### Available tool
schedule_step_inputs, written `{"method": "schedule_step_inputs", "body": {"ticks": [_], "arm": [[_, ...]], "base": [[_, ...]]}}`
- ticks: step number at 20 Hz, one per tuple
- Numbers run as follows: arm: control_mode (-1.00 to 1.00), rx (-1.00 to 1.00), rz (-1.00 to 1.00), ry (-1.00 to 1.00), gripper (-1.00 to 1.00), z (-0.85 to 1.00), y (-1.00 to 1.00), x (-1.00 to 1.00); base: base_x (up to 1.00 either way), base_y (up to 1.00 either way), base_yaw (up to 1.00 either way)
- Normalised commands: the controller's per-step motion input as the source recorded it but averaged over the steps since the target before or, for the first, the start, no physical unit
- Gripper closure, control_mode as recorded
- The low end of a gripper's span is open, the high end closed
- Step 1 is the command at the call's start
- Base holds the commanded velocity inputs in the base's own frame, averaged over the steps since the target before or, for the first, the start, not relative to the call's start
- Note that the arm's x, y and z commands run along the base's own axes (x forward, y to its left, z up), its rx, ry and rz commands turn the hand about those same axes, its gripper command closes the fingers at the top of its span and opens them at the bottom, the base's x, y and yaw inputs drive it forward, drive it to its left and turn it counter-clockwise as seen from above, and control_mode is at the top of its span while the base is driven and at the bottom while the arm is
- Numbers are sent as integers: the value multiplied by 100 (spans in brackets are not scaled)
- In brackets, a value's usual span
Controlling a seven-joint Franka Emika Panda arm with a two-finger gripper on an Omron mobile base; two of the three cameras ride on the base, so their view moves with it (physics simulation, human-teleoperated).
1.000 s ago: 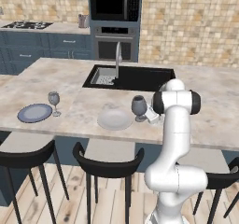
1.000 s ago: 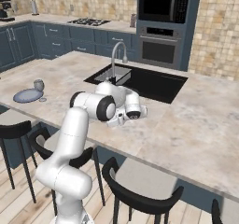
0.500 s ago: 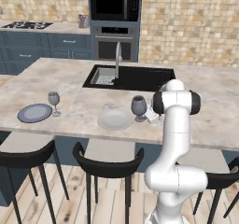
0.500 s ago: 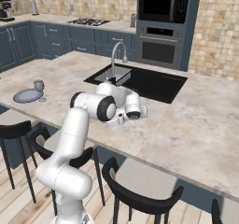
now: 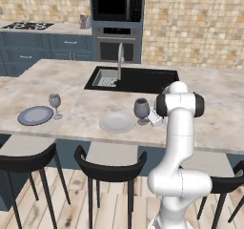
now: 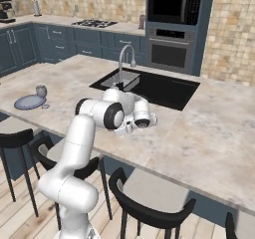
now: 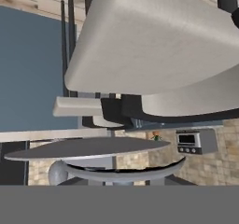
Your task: Retrieve the wine glasses from the counter and place one next to each plate.
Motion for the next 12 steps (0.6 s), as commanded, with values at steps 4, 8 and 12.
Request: {"method": "schedule_step_inputs", "body": {"ticks": [4, 8, 12], "arm": [[-100, 0, 0, 0, -100, -33, -2, 0], [-100, 0, 0, 0, -100, -14, -22, 2], [-100, 0, 0, 0, -100, -13, -42, 0]], "base": [[0, 0, 0], [0, 0, 0], [0, 0, 0]]}}
